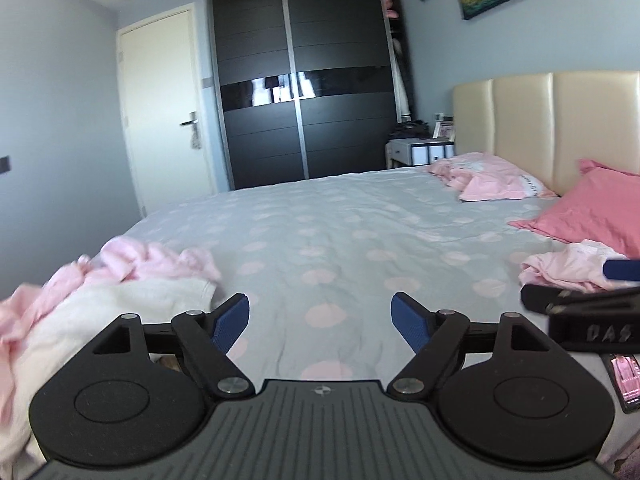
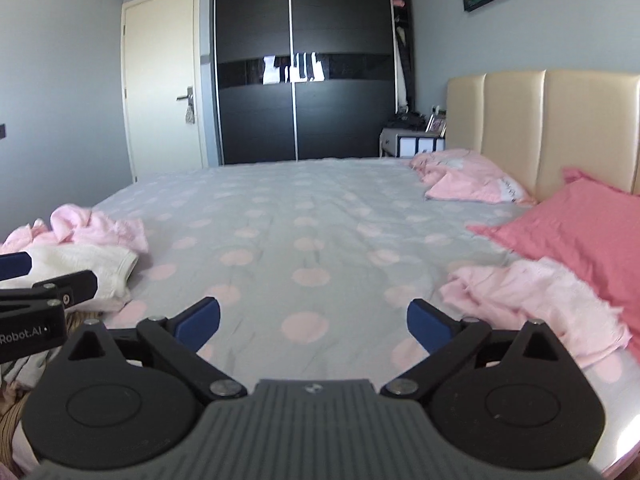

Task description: Fold clothes

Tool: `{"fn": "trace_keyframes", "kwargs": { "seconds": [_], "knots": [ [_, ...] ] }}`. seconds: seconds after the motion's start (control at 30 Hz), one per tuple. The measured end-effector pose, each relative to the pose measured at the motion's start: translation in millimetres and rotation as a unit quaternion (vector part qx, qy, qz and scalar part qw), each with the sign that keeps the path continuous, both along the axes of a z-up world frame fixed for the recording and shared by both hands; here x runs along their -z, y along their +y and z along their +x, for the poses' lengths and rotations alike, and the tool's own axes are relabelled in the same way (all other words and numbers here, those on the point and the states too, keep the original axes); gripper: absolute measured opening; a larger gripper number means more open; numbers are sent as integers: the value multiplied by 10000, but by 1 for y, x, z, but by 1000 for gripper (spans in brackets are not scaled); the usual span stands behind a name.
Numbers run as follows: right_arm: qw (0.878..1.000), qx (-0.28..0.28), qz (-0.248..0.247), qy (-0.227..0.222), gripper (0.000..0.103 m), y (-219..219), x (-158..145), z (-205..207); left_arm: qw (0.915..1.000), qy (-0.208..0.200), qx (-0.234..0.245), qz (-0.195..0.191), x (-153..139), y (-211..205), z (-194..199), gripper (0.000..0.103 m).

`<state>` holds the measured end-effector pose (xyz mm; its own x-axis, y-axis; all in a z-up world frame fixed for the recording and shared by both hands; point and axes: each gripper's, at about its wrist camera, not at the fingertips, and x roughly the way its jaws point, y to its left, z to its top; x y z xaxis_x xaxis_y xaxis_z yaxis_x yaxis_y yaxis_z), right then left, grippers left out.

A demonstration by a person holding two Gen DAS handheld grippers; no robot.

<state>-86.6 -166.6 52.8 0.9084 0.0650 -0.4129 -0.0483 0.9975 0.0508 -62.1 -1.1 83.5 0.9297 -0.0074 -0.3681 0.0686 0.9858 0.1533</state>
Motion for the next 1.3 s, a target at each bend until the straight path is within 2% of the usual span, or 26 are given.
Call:
{"fn": "trace_keyframes", "kwargs": {
  "seconds": [0.03, 0.3, 0.47, 0.73, 0.87, 1.0, 1.07, 1.17, 1.3],
  "knots": [
    [10000, -18, 7, 27, 101, 5, 4, 2, 10000, 13, -61, -16, 4, 3, -1, 83],
    [9998, -38, -163, 106, 101, 23, 34, 19, 9985, 165, -504, -130, 35, 20, 1, 85],
    [9994, 67, -234, 264, 101, 23, 54, 25, 9975, 494, -508, -71, 57, 17, 18, 85],
    [9973, 222, -402, 578, 101, 14, 77, 47, 9965, 709, -428, -116, 79, 11, 42, 85],
    [9955, 217, -383, 839, 101, 14, 91, 66, 9958, 808, -420, -134, 94, 10, 56, 85],
    [9924, 248, -230, 1181, 101, 14, 106, 97, 9907, 1238, -508, -232, 115, 13, 79, 85],
    [9912, 273, -86, 1293, 101, 14, 111, 116, 9899, 1312, -484, -253, 122, 12, 93, 85],
    [9923, 242, 76, 1208, 101, 12, 105, 144, 9904, 1291, -417, -257, 124, 13, 114, 85],
    [9967, 92, 35, 808, 101, 13, 84, 169, 9913, 1162, -466, -401, 110, 19, 140, 85]
  ]
}}
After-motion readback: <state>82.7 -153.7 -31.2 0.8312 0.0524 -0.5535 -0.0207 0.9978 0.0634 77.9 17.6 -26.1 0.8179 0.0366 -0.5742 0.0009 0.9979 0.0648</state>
